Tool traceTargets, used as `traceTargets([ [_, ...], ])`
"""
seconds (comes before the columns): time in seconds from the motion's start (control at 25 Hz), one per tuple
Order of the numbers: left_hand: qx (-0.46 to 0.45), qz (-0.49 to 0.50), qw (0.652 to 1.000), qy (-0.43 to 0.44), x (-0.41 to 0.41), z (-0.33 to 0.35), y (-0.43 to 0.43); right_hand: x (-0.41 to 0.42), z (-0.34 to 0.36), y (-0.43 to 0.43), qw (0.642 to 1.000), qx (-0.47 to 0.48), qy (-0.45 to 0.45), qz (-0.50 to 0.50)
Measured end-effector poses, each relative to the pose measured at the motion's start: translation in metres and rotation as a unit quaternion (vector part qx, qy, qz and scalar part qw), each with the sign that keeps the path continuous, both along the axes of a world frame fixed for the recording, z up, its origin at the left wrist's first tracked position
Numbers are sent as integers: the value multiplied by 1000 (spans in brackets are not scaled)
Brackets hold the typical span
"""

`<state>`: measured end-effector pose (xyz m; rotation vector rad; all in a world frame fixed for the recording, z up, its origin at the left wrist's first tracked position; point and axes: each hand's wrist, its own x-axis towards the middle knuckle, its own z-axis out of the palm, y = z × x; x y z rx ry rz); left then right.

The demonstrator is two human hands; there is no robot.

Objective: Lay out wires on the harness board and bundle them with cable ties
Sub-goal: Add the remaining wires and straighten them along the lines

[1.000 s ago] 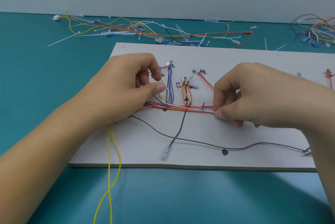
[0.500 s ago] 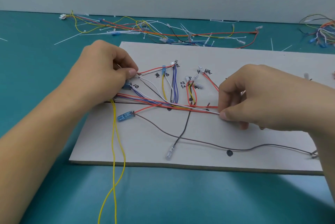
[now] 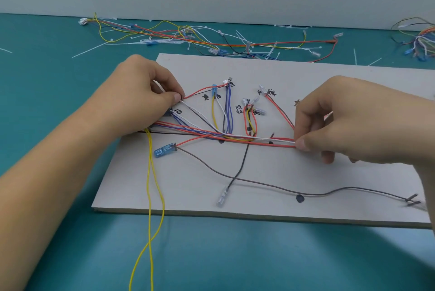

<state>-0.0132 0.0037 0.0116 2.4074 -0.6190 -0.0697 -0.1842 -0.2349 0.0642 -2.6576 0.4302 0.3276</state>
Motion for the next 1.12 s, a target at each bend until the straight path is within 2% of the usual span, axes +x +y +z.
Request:
traceTargets([
  [0.2, 0, -6, 1000, 5, -3, 3, 2, 2, -4, 0, 1000, 3, 29, -4],
  [0.36, -5, -10, 996, -91, -13, 1, -3, 2, -7, -1, 1000, 15, 17, -14],
  [0.44, -35, -63, 991, -116, -24, 4, -6, 3, -9, -4, 999, 22, 7, -36],
  [0.6, -24, -224, 972, -61, -47, 4, -14, 3, -10, -10, 997, 19, 15, -76],
  [0.88, -9, -256, 965, -60, -49, 4, -16, 2, -8, -12, 999, 5, 5, -44],
  [1.12, 32, -256, 962, -88, -47, 5, -22, 3, -14, -5, 988, -136, -69, 8],
])
